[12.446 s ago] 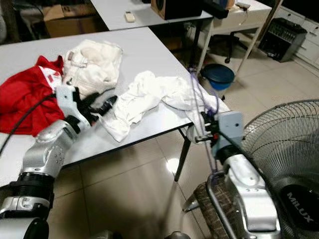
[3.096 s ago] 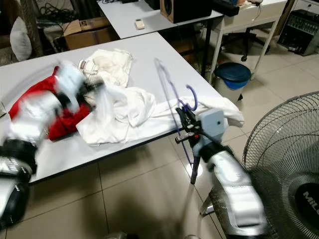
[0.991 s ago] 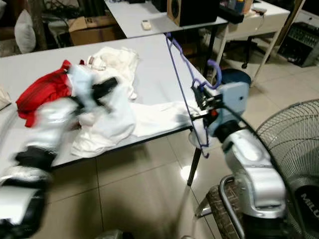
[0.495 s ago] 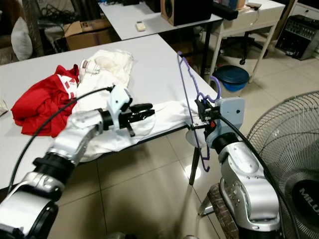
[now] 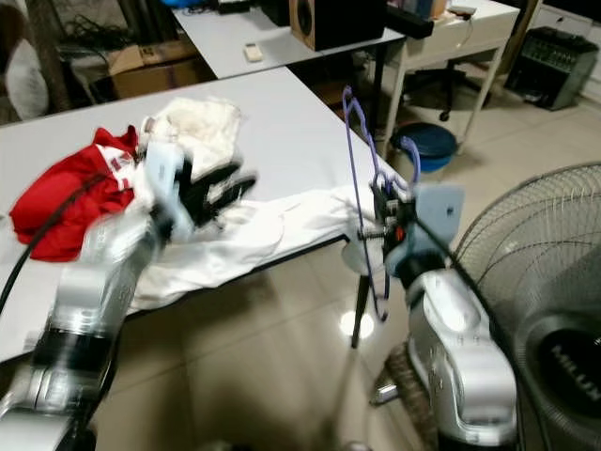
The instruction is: Hang hanger
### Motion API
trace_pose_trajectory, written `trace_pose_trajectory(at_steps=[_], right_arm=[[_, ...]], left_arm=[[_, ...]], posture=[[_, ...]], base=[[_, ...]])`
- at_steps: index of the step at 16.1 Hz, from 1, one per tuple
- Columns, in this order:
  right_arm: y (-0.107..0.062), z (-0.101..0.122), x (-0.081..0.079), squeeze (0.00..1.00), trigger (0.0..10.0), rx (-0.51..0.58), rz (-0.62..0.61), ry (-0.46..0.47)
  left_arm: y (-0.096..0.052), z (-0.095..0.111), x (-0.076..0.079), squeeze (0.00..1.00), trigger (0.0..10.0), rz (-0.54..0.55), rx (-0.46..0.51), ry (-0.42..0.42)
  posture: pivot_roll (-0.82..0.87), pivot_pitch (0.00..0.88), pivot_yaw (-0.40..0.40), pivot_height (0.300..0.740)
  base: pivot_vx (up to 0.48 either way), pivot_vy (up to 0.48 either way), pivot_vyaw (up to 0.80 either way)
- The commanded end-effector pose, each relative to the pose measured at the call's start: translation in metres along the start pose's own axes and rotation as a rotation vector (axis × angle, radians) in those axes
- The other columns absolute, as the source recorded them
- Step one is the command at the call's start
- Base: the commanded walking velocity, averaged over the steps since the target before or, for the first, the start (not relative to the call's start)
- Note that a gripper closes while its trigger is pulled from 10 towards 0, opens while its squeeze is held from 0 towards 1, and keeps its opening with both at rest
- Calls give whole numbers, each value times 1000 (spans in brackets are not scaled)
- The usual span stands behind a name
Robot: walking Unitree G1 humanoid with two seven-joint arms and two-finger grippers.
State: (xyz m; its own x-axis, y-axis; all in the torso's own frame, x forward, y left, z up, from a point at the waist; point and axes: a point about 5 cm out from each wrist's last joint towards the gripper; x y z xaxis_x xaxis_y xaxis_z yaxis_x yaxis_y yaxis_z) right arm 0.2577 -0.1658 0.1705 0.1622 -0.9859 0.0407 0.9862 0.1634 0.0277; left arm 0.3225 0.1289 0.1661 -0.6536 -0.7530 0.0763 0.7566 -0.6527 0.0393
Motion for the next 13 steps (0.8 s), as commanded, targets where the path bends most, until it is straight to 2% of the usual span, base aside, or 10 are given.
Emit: trace_pose_trajectory(at_steps=[1, 3, 4, 5, 8, 10, 13], right_arm=[[-3, 4, -1, 0, 10000, 31, 9, 21], [-5, 3, 0, 0, 10000, 48, 2, 42], [-6, 0, 3, 0, 10000, 50, -28, 49], [-8, 0, 3, 0, 10000, 52, -42, 55], [-15, -4, 5, 0, 10000, 49, -56, 29], [-19, -3, 9, 0, 10000, 52, -51, 38], [-25, -5, 5, 0, 10000, 50, -33, 58]], left_arm=[[-5, -1, 6, 1000, 10000, 30, -21, 36], [-8, 1, 10, 1000, 10000, 71, -11, 44], [-8, 2, 10, 667, 10000, 95, -13, 59], [-10, 2, 10, 0, 10000, 99, -23, 66], [-11, -2, 16, 0, 10000, 100, -66, 106], [-14, -3, 19, 0, 10000, 90, -62, 109], [-23, -7, 18, 0, 10000, 103, -79, 85]], posture=[[-156, 30, 29, 740], [-171, 30, 14, 740], [-188, 25, 12, 740], [-190, 36, 17, 740], [-188, 45, 29, 740], [-186, 75, 39, 740], [-185, 93, 38, 740]], base=[[0, 0, 0], [0, 0, 0], [0, 0, 0], [0, 0, 0], [0, 0, 0], [0, 0, 0], [0, 0, 0]])
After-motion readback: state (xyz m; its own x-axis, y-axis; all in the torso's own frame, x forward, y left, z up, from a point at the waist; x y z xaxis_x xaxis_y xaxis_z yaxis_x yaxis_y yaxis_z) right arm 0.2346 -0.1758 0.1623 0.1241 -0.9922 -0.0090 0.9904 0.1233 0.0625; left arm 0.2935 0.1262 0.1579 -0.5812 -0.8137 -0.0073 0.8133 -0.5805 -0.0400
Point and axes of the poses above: a point about 5 cm out from each wrist's last joint towards the gripper, its own y axis pointing out of the wrist towards the gripper, its own z axis along the axis of the wrist's last joint, x = y × z, and after that the axes turned 6 degrees about -y, right-handed
